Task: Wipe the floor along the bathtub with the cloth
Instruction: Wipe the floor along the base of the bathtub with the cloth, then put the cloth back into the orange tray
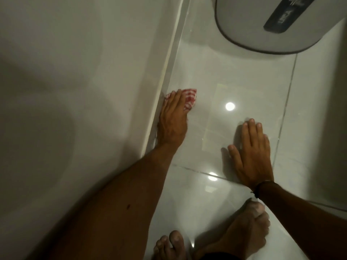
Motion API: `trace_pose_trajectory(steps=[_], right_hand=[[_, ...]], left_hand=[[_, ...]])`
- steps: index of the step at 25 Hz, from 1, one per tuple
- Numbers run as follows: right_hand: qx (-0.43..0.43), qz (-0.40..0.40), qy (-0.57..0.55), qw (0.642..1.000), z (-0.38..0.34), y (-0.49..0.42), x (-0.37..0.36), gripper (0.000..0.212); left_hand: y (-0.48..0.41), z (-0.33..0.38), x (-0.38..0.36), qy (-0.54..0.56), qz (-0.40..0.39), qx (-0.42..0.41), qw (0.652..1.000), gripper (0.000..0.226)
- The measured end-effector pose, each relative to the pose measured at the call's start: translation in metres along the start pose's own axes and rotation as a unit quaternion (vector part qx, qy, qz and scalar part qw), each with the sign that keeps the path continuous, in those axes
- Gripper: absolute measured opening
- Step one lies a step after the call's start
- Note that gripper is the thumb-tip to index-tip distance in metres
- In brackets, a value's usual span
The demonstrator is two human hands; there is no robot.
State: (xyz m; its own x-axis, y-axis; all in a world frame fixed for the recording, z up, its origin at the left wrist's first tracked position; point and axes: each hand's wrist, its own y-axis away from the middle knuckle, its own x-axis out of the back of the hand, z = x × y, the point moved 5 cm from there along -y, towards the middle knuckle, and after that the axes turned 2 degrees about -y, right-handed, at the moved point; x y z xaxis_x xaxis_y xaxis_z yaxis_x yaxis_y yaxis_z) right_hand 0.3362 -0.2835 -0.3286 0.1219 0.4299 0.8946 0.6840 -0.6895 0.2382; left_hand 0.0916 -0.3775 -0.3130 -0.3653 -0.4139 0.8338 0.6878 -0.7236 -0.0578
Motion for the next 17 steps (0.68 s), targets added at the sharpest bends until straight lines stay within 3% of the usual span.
trace_pose_trajectory(steps=[5, 9, 13, 17], right_hand=[[-0.009, -0.001, -0.006, 1.0, -0.032, 0.009, 0.077, 0.081], [-0.015, 0.017, 0.005, 1.0, -0.063, 0.017, 0.171, 0.082], [-0.032, 0.045, 0.015, 0.998, -0.086, -0.005, 0.277, 0.086], [-0.043, 0.069, 0.008, 0.997, -0.093, -0.056, 0.35, 0.088]], left_hand=[[0.006, 0.048, 0.055, 0.072, -0.01, 0.099, 0.992, 0.058], [-0.009, 0.119, 0.121, 0.083, -0.036, 0.096, 0.991, 0.048], [-0.071, 0.222, 0.196, 0.086, -0.085, 0.05, 0.991, 0.068], [-0.169, 0.3, 0.228, 0.1, -0.048, 0.007, 0.994, 0.058]])
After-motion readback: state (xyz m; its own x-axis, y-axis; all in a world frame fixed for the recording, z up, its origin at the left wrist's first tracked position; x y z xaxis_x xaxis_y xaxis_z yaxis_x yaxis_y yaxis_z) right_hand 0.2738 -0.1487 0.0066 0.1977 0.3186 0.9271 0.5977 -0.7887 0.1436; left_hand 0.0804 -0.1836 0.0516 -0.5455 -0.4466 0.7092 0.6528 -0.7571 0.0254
